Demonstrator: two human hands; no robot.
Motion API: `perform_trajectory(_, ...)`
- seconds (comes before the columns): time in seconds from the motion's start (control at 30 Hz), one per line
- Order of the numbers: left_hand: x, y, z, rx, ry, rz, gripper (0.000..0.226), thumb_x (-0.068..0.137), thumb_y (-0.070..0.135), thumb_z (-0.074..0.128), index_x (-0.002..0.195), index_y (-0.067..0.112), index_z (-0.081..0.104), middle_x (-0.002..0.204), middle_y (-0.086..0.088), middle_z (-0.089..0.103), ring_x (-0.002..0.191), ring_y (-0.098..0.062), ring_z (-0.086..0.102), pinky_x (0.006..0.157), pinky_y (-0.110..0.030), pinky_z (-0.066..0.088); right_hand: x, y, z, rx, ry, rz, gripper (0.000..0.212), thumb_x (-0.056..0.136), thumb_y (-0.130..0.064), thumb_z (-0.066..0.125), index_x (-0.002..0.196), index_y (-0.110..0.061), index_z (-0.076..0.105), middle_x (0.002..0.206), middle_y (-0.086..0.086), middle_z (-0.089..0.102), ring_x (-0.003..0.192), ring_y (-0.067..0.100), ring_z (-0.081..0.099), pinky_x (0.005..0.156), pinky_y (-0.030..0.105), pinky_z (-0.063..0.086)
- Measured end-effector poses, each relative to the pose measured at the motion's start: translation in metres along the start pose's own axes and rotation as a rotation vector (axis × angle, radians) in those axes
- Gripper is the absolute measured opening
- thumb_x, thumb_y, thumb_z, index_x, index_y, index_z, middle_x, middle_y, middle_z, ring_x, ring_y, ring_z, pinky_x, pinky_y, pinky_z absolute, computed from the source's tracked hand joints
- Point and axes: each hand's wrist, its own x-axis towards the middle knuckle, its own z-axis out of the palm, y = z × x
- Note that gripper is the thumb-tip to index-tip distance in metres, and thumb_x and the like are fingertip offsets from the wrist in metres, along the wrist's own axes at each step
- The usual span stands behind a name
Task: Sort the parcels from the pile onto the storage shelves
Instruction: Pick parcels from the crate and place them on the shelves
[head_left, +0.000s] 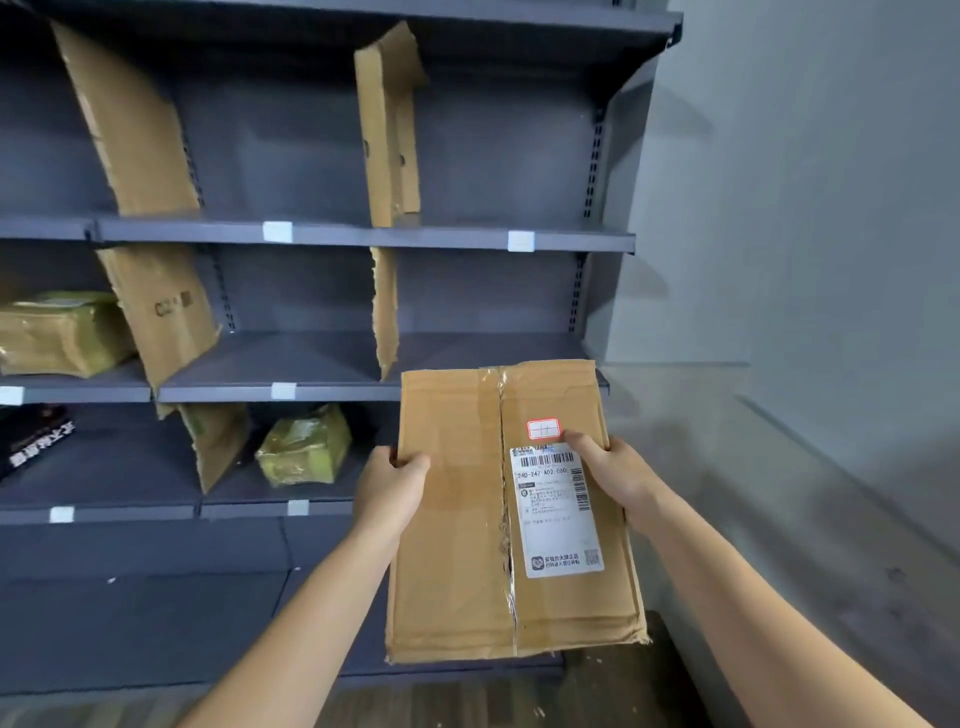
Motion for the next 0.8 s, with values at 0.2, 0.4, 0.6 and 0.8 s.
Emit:
perform_trajectory(0.2, 0.016, 0.004, -0.091, -0.075, 0.054, 0.013, 0.014, 0.092, 0.023, 0.053, 0.105, 0.017, 0.054, 0.097, -0.003, 0.061, 0.087, -0.019, 0.059, 0.083, -0.038, 0.05, -0.006, -0.065, 0.074, -0.043, -0.057, -0.05, 0.054, 0.089, -0.062, 0.055, 0.121, -0.018, 0.057, 0.105, 0.0, 0.072, 0.096, 0.024, 0.067, 0.091, 0.044, 0.05)
perform_trajectory(0.4, 0.042, -0.003, -0.196, -0.098, 0.079, 0.049, 0.006, 0.091, 0.023, 0.054, 0.097, 0.023, 0.054, 0.099, -0.004, 0.063, 0.091, -0.022, 0.061, 0.09, -0.043, 0.052, -0.014, -0.113, 0.171, -0.05, -0.067, -0.076, 0.057, 0.087, -0.064, 0.057, 0.123, -0.02, 0.055, 0.106, -0.001, 0.071, 0.098, 0.025, 0.067, 0.097, 0.05, 0.049)
perform_trajectory(0.6, 0.065, -0.031, -0.284, -0.065, 0.092, 0.038, 0.005, 0.092, 0.021, 0.053, 0.089, 0.025, 0.052, 0.096, -0.003, 0.062, 0.092, -0.023, 0.061, 0.09, -0.043, 0.051, -0.029, -0.136, 0.261, -0.079, -0.117, -0.045, 0.046, 0.09, -0.06, 0.055, 0.115, -0.021, 0.059, 0.104, 0.0, 0.073, 0.098, 0.025, 0.069, 0.1, 0.052, 0.049)
perform_trajectory(0.8, 0.081, -0.073, -0.333, -0.033, 0.058, -0.002, 0.003, 0.095, 0.022, 0.053, 0.093, 0.024, 0.053, 0.093, 0.003, 0.059, 0.083, -0.012, 0.055, 0.074, -0.032, 0.046, -0.045, -0.125, 0.322, -0.07, -0.135, 0.062, 0.048, 0.09, -0.06, 0.056, 0.115, -0.019, 0.061, 0.104, -0.001, 0.074, 0.1, 0.024, 0.068, 0.103, 0.052, 0.046)
